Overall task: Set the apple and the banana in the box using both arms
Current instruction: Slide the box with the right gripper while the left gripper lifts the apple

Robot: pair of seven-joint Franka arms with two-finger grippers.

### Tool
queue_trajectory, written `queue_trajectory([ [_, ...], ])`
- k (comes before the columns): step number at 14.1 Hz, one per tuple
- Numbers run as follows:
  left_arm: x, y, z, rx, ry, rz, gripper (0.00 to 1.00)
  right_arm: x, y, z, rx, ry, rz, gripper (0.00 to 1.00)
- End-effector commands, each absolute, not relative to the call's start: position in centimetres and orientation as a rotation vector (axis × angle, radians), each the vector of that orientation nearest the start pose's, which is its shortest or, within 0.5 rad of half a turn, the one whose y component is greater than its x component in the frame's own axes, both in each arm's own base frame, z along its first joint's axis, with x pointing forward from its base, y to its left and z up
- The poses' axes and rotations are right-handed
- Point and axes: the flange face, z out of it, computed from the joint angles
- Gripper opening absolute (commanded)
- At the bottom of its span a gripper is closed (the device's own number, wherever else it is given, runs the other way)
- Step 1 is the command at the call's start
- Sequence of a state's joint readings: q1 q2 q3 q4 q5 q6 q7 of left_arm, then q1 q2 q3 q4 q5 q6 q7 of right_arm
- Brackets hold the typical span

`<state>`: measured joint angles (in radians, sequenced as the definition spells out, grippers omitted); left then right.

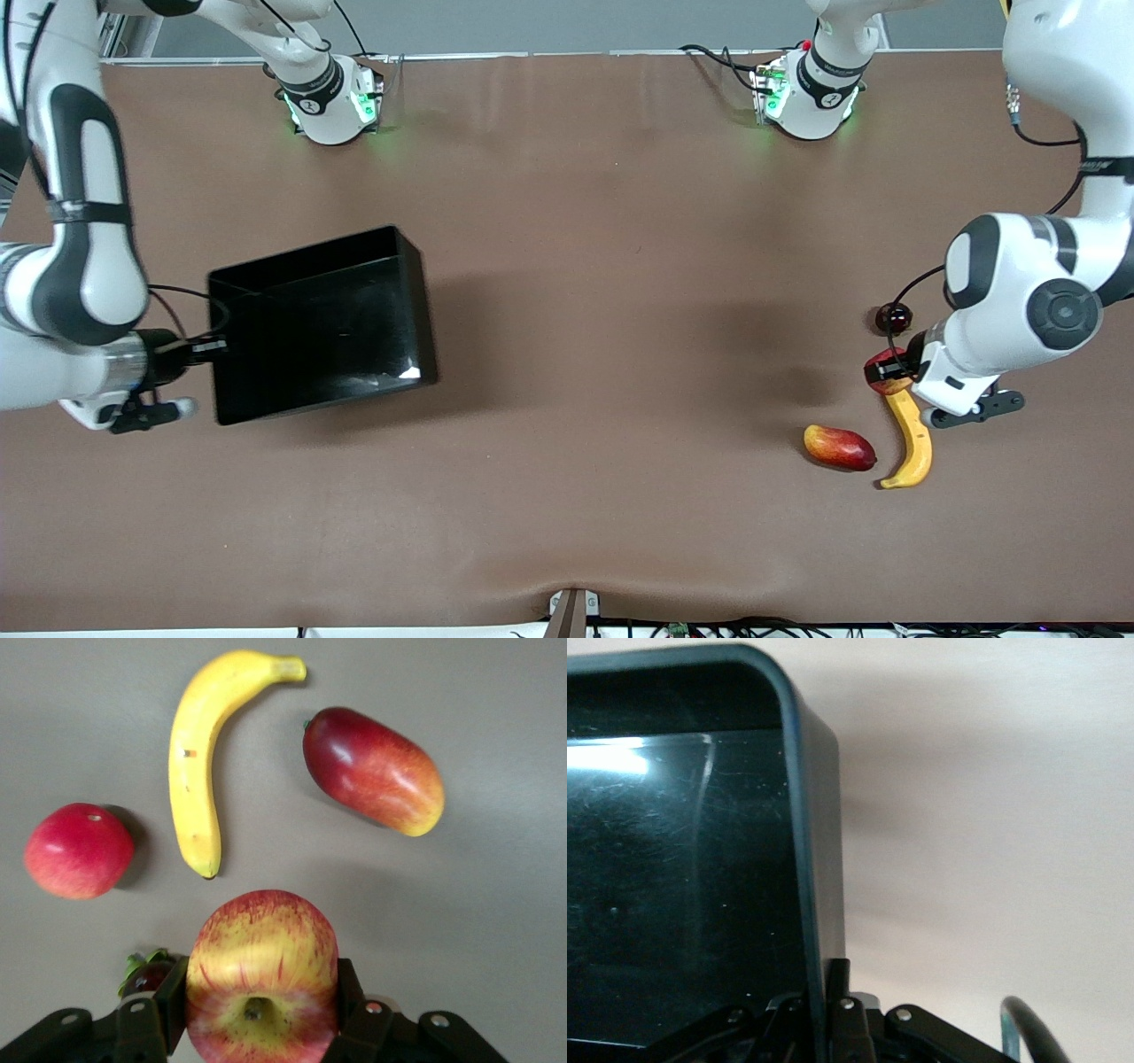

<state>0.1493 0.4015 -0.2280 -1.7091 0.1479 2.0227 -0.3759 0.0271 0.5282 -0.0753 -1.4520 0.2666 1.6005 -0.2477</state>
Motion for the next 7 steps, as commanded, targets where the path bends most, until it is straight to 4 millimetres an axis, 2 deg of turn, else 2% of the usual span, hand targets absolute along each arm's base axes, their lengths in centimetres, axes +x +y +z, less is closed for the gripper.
queue_trajectory([
  [1, 64.9, -4.0, 38.5, -3.031, -0.389, 0.084, 0.0, 64.8, 6.4, 37.2, -2.841, -0.067, 0.458, 0.0],
  [3, 64.8, -5.3, 39.0, -3.029, -0.431, 0.099, 0.0, 63.7, 11.3, 36.4, -2.857, -0.044, 0.407, 0.0],
  [5, 64.5, -6.7, 39.2, -3.028, -0.458, 0.11, 0.0, 61.0, 16.0, 34.3, -2.863, 0.016, 0.318, 0.0],
  [7, 64.3, -7.4, 39.2, -3.03, -0.443, 0.127, 0.0, 58.2, 22.2, 32.1, -2.898, 0.064, 0.244, 0.0],
])
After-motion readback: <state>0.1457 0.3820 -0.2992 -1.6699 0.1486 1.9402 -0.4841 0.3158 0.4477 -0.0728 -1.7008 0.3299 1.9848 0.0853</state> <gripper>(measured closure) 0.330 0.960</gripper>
